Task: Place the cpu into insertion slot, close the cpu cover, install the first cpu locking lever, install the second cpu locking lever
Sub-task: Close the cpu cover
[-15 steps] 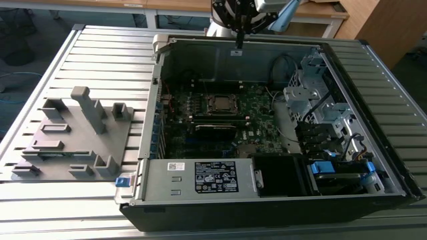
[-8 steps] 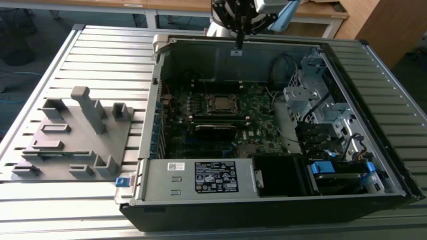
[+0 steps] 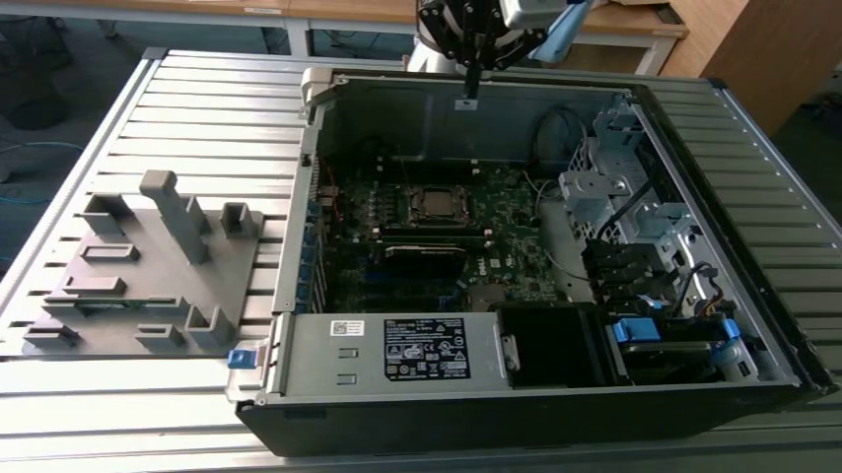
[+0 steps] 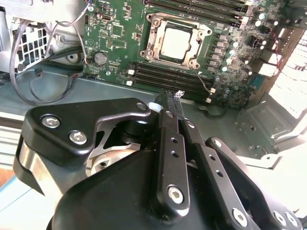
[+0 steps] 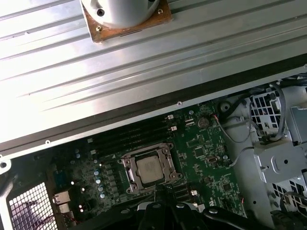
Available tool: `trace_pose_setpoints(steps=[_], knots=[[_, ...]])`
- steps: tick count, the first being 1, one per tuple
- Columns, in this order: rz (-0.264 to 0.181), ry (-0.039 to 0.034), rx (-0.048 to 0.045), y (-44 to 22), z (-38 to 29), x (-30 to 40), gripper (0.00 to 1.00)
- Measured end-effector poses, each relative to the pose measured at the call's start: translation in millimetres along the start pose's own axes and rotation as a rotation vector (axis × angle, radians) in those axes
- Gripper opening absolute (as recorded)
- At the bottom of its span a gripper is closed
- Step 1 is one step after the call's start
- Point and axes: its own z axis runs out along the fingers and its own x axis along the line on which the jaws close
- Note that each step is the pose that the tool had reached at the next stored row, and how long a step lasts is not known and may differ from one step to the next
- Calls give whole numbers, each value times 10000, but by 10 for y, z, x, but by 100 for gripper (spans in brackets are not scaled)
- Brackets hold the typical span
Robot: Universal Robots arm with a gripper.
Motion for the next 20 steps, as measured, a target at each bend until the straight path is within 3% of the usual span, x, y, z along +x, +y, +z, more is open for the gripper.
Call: trace_pose_setpoints(steps=[20], knots=[[0, 0, 1, -2, 45, 0, 10]])
